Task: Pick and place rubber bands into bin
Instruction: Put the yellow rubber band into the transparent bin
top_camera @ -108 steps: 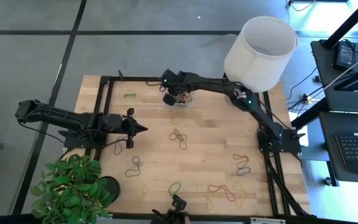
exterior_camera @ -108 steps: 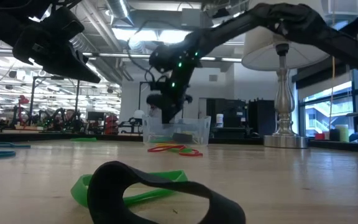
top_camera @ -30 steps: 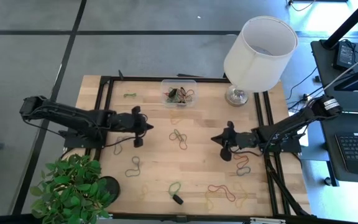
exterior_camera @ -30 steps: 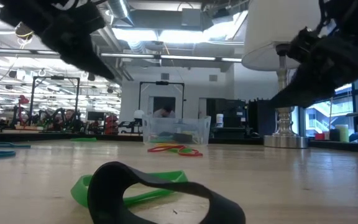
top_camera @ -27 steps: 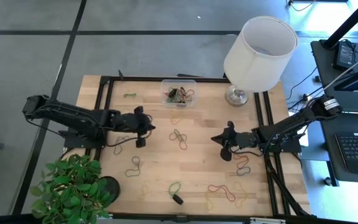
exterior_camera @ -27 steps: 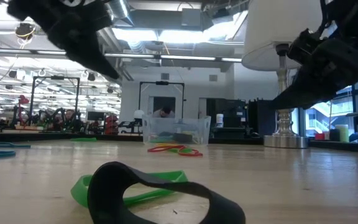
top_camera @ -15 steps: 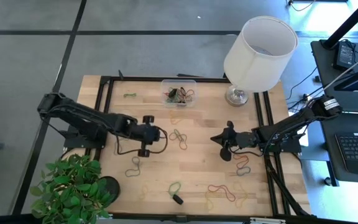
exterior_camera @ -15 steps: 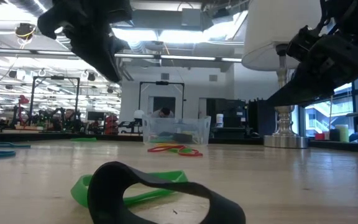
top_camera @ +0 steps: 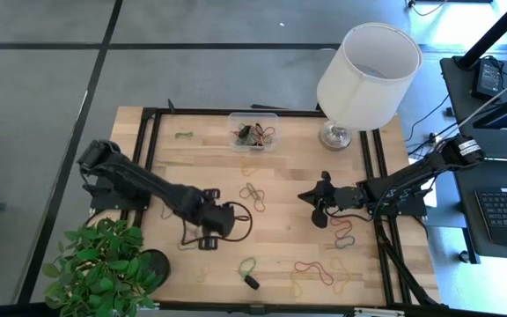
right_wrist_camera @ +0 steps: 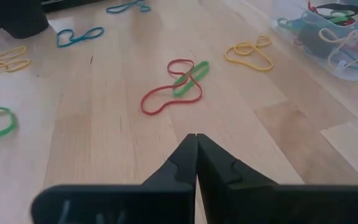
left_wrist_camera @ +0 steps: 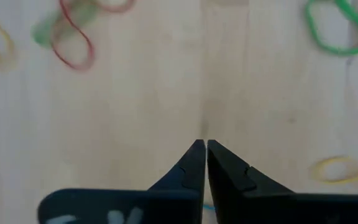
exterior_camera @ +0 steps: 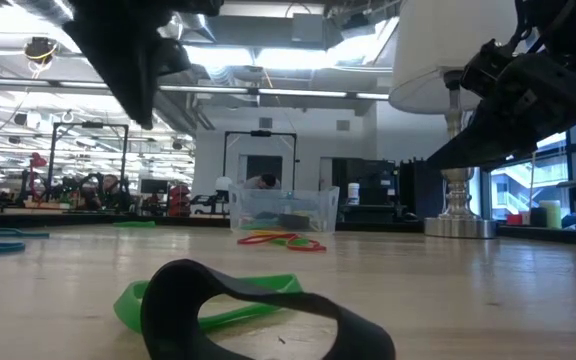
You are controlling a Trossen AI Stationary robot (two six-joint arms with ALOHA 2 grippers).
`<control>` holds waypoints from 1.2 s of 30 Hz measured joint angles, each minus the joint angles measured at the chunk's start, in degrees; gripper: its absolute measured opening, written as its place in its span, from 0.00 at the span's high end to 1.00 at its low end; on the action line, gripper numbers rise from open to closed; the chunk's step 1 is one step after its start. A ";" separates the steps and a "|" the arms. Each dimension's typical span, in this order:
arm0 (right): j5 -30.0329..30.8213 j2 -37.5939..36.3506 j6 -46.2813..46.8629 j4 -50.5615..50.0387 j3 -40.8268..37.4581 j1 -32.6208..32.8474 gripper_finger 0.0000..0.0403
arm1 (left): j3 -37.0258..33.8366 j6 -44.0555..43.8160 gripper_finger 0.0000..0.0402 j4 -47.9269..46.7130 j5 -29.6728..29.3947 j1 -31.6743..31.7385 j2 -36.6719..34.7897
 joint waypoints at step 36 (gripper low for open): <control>0.04 0.04 -1.62 1.72 0.04 -0.02 0.97 | 5.16 -64.49 0.66 1.62 6.59 -18.12 20.27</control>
